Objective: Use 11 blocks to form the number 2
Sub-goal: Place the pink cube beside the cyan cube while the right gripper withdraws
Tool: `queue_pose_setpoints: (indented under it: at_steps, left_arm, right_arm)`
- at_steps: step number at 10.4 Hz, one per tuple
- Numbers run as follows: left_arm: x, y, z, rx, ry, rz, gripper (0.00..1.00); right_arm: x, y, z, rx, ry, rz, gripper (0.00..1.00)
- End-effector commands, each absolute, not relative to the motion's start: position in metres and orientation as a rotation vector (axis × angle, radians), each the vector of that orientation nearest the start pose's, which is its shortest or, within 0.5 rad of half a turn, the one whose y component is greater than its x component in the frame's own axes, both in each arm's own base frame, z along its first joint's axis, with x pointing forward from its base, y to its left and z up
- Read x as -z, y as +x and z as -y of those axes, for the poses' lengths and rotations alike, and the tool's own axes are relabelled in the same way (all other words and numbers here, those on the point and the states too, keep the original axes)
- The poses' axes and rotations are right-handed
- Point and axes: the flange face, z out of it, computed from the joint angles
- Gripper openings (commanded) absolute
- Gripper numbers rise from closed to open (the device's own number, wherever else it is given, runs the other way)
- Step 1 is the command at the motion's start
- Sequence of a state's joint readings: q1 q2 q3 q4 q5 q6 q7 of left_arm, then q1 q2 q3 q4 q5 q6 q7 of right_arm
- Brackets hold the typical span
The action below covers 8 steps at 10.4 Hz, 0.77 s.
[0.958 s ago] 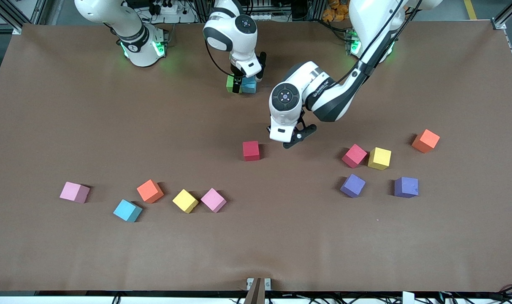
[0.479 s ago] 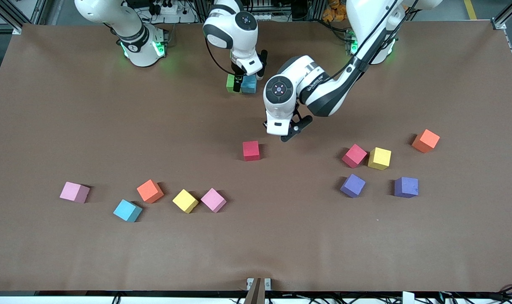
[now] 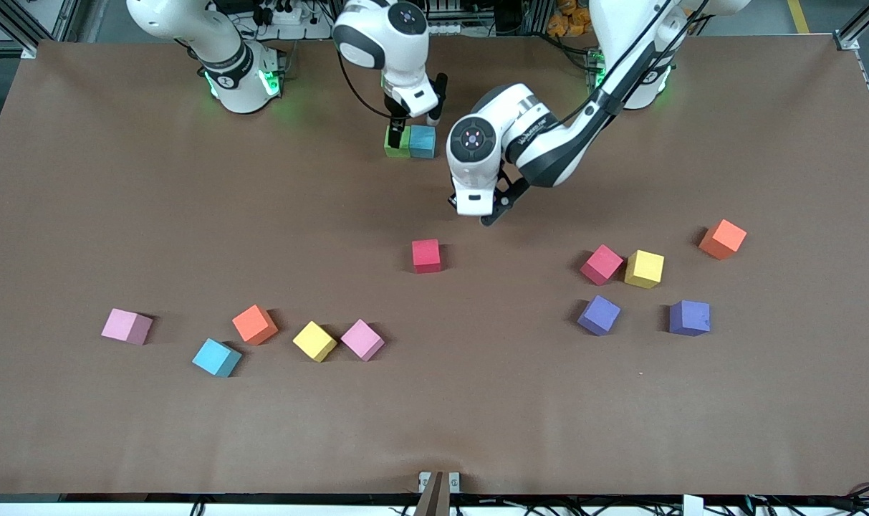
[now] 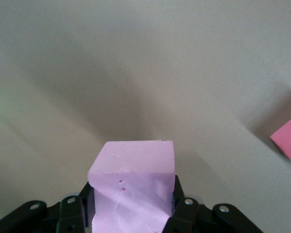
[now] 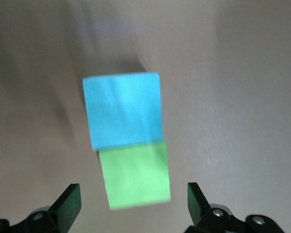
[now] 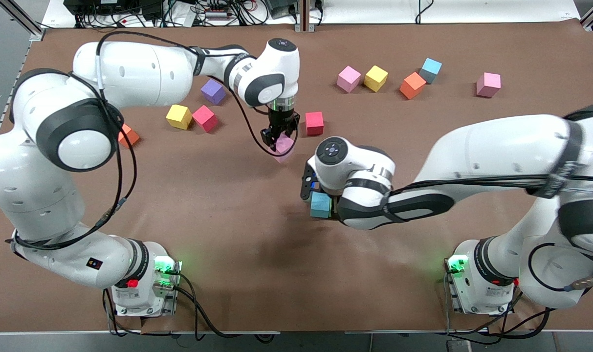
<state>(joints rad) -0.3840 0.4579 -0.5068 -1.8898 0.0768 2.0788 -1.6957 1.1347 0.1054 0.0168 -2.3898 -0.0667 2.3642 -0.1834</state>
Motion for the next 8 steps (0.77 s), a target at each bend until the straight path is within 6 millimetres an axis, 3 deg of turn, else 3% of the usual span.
queue_pose_setpoints:
  at_steps: [1,3,5,6,8]
  left_arm:
    - [-0.279,0.368,0.443,-0.267,-2.727,1.245,0.46]
    - [-0.268,0.352,0.432,-0.25,-2.698,1.347,0.46]
    - [-0.265,0.343,0.436,-0.302,-2.627,1.491,0.46]
    - [-0.264,0.338,0.439,-0.325,-2.586,1.561,0.46]
    - [-0.252,0.32,0.44,-0.34,-2.518,1.66,0.46]
  right_arm:
    - [-0.325,0.197,-0.402,-0.108,-2.544,2.019,0.96]
    - [-0.376,0.215,-0.374,-0.09,-2.617,1.925,0.96]
    - [-0.424,0.241,-0.338,-0.04,-2.693,1.781,0.96]
    - [-0.441,0.266,-0.316,-0.021,-2.738,1.662,0.96]
    - [-0.475,0.338,-0.265,0.029,-2.831,1.361,0.96]
